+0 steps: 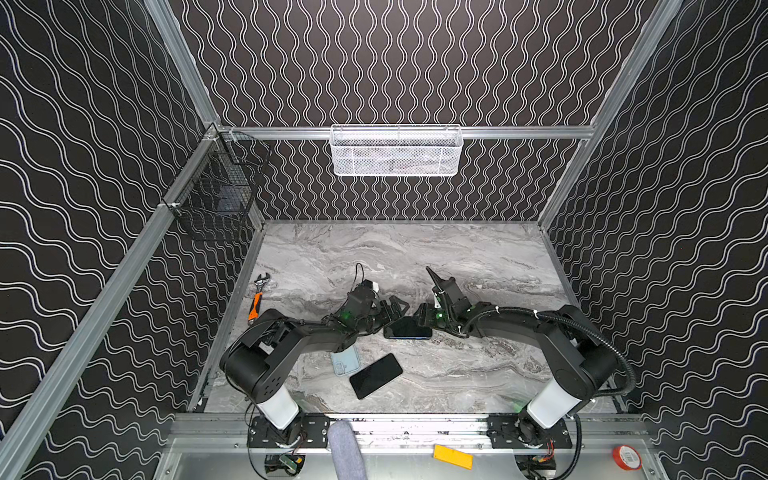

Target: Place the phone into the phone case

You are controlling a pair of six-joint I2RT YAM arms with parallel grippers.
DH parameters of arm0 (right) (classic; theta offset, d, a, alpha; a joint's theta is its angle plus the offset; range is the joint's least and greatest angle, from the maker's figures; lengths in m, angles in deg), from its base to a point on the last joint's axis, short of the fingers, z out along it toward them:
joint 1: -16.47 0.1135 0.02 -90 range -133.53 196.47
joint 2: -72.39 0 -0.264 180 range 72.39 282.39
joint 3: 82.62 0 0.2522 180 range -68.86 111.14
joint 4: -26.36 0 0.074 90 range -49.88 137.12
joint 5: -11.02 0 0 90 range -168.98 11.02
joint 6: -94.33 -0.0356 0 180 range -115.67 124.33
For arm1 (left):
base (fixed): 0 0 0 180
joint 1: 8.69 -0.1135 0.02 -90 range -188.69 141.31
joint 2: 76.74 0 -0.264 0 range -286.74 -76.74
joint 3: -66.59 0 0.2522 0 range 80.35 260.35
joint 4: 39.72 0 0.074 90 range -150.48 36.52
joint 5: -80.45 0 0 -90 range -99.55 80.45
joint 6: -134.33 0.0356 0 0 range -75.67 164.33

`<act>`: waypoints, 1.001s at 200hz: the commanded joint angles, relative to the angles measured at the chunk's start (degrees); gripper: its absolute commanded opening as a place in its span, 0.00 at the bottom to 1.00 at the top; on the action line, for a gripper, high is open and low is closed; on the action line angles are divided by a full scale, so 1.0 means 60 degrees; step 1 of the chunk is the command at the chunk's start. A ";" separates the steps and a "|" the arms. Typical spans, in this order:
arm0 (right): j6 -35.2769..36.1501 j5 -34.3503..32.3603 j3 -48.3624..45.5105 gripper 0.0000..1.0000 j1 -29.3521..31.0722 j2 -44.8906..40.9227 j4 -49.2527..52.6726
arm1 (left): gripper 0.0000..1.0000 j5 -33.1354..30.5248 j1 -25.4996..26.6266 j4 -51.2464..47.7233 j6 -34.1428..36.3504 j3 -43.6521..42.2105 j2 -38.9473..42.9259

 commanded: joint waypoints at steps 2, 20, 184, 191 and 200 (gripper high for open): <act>-0.0065 0.0065 -0.0118 0.66 0.0020 0.0032 0.1142 | 0.98 -0.0532 -0.0018 -0.1303 -0.0211 -0.0176 -0.0189; -0.0043 0.0050 -0.0127 0.66 0.0020 0.0003 0.1165 | 0.98 -0.0542 -0.0033 -0.1417 -0.0255 -0.0222 -0.0273; 0.0229 -0.0169 -0.0247 0.73 0.0007 -0.1503 0.1587 | 0.98 -0.0985 -0.0208 -0.4376 0.1036 0.0465 0.2262; 0.0268 -0.0169 -0.0311 0.73 0.0006 -0.1564 0.1595 | 0.98 -0.0936 -0.0194 -0.4498 0.1071 0.0434 0.2290; 0.0308 -0.0156 -0.0388 0.73 0.0013 -0.1605 0.1569 | 0.98 -0.0832 -0.0209 -0.4645 0.1122 0.0442 0.2252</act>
